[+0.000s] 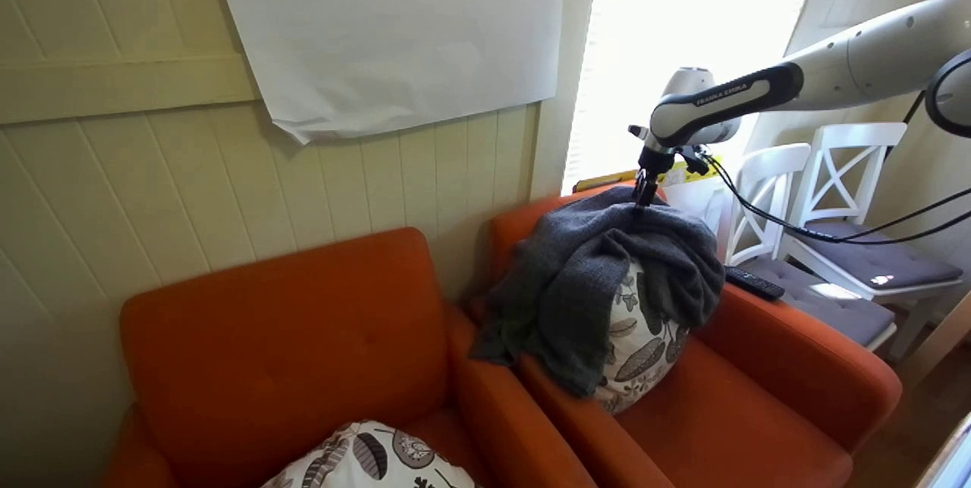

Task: Put the blanket on the armrest

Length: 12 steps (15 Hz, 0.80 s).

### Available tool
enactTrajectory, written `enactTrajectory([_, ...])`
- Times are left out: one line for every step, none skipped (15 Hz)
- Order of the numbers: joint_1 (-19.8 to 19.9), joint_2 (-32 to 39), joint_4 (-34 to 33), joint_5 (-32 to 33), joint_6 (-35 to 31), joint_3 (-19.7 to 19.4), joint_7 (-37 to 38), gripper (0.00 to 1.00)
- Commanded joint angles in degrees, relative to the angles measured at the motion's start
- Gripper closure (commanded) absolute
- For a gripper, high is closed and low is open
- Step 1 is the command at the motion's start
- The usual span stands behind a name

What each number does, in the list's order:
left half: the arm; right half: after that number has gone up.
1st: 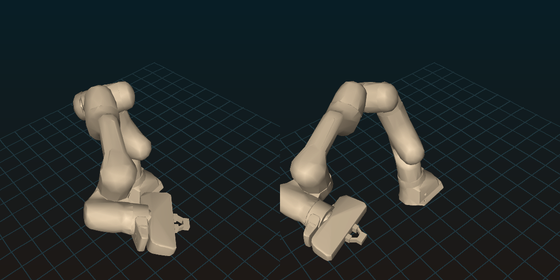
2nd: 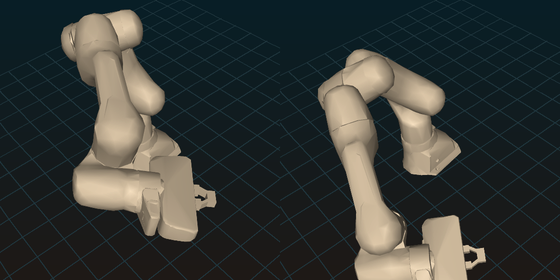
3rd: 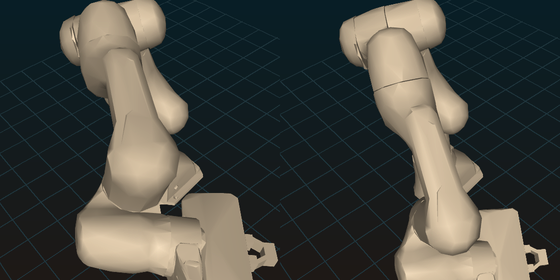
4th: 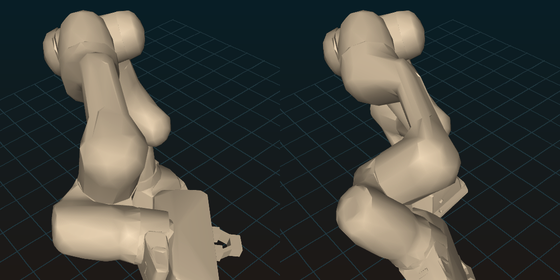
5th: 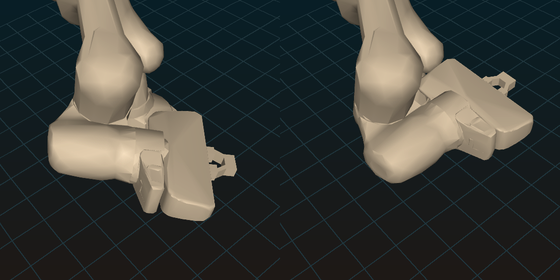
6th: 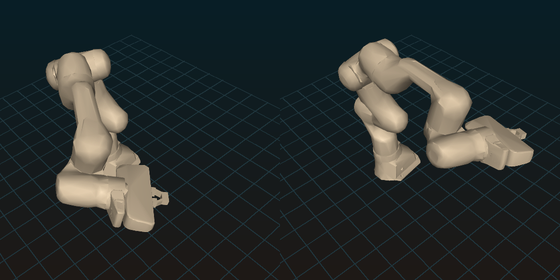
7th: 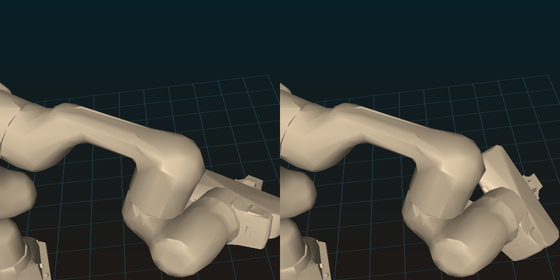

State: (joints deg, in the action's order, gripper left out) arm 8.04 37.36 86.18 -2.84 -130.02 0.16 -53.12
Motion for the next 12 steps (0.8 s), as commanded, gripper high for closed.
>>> enactTrajectory([1.52,5.5,-8.14,1.77,5.48,2.29,-3.63,0.41])
enactTrajectory([1.89,6.16,-9.14,1.27,6.78,2.94,-4.97,0.48])
enactTrajectory([1.88,6.71,-10.09,1.26,7.96,3.06,-5.49,0.56])
enactTrajectory([2.35,7.08,-10.89,0.56,8.98,3.78,-6.88,0.62])
enactTrajectory([2.69,7.1,-11.22,0.04,9.76,4.26,-7.77,0.7])
enactTrajectory([3.18,6.92,-11.44,-0.54,10.77,4.9,-9.12,0.76])
enactTrajectory([3.62,6.6,-11.42,-1.05,11.63,5.46,-10.33,0.82])
enactTrajectory([4.05,6.18,-11.23,-1.58,12.52,5.9,-11.38,0.91])
enactTrajectory([4.43,5.72,-10.87,-2.02,13.1,6.18,-12.39,0.96])
enactTrajectory([4.87,5.17,-10.28,-2.65,13.58,6.5,-13.29,0.99])
enactTrajectory([5.21,4.71,-9.82,-3.16,14.03,6.7,-14.23,0.99])
enactTrajectory([5.74,4.03,-9.03,-3.92,14.27,7.02,-15.4,1.0])
